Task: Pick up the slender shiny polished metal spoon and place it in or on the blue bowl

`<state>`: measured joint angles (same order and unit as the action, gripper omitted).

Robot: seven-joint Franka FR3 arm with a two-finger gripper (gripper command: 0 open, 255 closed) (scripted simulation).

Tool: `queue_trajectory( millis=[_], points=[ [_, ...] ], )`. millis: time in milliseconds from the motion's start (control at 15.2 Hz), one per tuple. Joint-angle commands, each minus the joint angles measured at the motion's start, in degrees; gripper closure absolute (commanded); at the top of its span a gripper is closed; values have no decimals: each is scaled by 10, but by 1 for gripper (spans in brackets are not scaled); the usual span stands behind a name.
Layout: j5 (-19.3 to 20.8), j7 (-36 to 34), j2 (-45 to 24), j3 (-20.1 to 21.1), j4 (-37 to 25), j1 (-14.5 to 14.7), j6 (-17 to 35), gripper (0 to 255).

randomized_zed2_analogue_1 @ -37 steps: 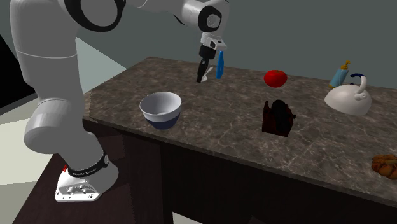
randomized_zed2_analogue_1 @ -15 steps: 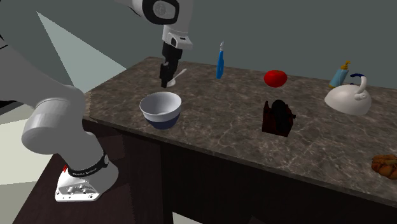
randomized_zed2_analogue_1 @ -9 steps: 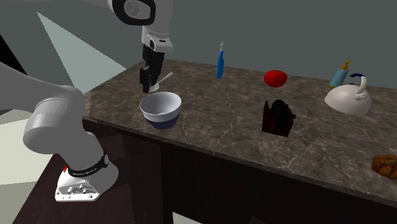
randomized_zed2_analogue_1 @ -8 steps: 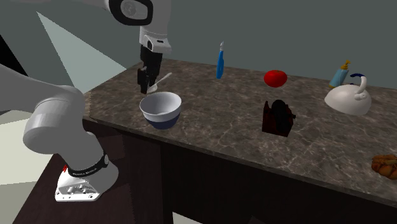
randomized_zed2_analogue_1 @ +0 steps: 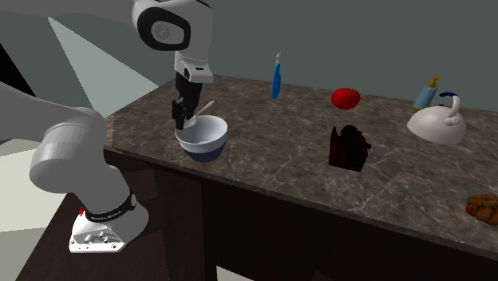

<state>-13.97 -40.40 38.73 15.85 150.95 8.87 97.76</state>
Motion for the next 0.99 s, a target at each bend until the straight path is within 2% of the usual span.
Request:
queue_trajectory(
  millis=[0, 396, 924],
  points=[
    [-2, 2, -3, 2, 13, 0, 17, 255],
    [-10, 5, -25, 13, 51, 2, 75, 255],
    [-10, 5, -25, 13, 51, 2, 75, 255]
  ],
)
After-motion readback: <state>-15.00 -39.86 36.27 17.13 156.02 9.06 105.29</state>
